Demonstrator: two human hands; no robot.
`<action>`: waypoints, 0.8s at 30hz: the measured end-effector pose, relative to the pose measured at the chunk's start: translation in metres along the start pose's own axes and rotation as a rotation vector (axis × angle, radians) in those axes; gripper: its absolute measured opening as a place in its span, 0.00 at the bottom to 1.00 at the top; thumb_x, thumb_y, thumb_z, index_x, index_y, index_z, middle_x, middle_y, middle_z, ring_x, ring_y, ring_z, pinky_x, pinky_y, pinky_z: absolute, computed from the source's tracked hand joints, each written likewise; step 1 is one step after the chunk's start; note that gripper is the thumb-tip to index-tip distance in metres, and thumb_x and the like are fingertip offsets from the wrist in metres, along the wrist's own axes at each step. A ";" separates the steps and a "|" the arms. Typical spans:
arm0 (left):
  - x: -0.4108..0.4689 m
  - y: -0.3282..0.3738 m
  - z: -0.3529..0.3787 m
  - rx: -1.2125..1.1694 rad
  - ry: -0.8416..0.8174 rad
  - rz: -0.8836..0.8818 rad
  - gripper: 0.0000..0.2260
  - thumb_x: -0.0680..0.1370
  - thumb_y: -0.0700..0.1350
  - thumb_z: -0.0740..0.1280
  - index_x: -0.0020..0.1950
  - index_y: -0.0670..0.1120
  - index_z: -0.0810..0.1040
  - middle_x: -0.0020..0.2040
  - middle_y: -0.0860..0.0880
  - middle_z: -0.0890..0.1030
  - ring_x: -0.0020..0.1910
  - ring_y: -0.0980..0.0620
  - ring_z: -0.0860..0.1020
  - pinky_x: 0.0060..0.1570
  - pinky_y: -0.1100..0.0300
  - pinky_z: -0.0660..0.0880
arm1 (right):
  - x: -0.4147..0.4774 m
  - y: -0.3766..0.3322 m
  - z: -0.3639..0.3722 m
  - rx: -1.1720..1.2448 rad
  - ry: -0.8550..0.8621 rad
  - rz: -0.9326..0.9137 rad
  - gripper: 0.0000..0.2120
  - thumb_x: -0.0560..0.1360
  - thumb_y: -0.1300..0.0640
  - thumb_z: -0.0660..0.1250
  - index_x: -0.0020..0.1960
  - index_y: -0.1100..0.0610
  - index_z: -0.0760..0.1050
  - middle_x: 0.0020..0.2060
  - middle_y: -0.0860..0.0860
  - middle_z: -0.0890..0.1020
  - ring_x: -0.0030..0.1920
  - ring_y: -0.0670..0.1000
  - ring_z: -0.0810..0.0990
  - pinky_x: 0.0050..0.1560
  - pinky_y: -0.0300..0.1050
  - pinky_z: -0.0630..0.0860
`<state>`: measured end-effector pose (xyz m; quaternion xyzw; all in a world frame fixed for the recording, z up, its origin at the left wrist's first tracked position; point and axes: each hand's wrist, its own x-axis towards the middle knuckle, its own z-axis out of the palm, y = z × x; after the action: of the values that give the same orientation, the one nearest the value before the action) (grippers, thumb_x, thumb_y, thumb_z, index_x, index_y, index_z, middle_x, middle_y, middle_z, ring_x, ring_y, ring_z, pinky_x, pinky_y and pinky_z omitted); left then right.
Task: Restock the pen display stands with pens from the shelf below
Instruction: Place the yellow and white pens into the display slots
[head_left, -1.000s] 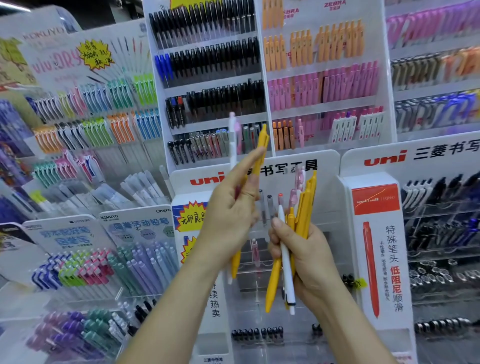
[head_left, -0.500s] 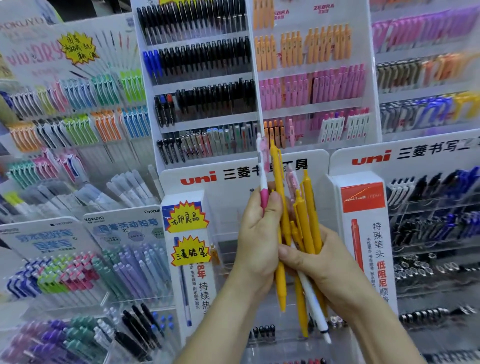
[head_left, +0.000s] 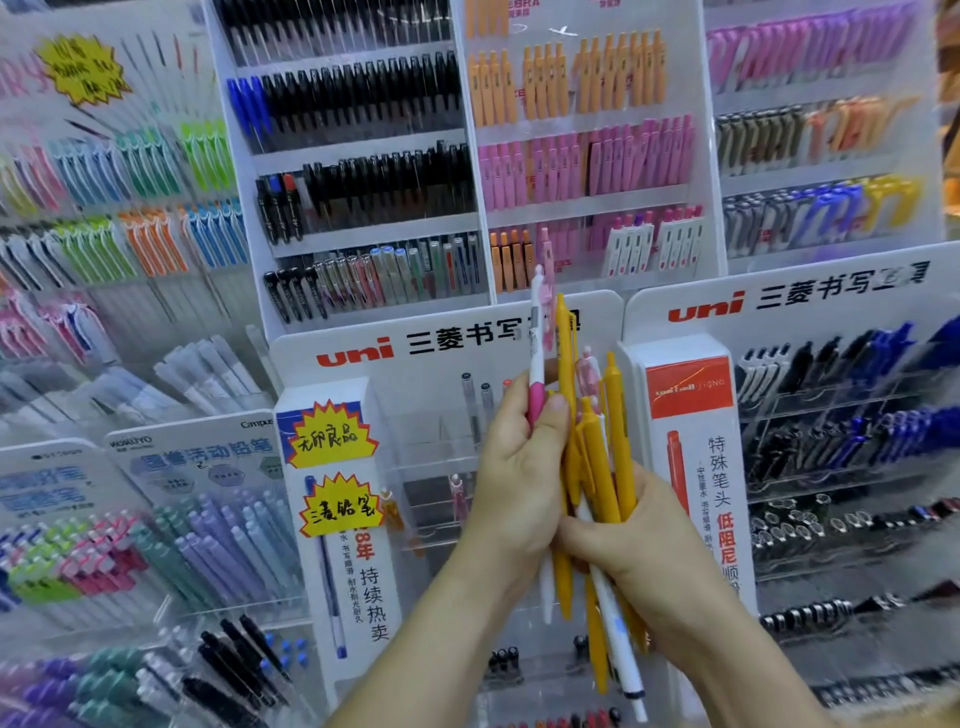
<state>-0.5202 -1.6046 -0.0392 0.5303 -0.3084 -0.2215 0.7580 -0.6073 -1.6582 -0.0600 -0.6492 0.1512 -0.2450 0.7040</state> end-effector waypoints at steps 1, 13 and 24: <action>0.001 0.001 0.000 -0.034 0.015 -0.037 0.10 0.82 0.40 0.58 0.56 0.47 0.79 0.45 0.49 0.83 0.44 0.55 0.81 0.45 0.63 0.78 | 0.002 -0.002 -0.001 -0.002 -0.012 0.004 0.09 0.70 0.73 0.71 0.40 0.61 0.76 0.29 0.56 0.80 0.33 0.54 0.82 0.35 0.45 0.80; 0.044 0.043 -0.018 -0.064 0.132 0.001 0.13 0.84 0.43 0.54 0.46 0.40 0.74 0.34 0.48 0.80 0.36 0.51 0.79 0.41 0.56 0.79 | 0.009 0.012 -0.015 -0.133 -0.166 0.130 0.21 0.57 0.52 0.78 0.46 0.59 0.77 0.33 0.55 0.73 0.36 0.51 0.74 0.42 0.46 0.75; 0.044 0.035 -0.086 0.876 0.157 0.214 0.18 0.81 0.55 0.55 0.49 0.43 0.75 0.30 0.54 0.67 0.27 0.57 0.63 0.28 0.58 0.61 | 0.019 0.017 -0.028 0.060 -0.077 0.136 0.42 0.42 0.46 0.84 0.46 0.69 0.76 0.37 0.64 0.77 0.33 0.53 0.80 0.30 0.39 0.77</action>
<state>-0.4280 -1.5643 -0.0179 0.7814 -0.3675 0.0503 0.5019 -0.6041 -1.6914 -0.0781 -0.6250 0.1605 -0.1758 0.7435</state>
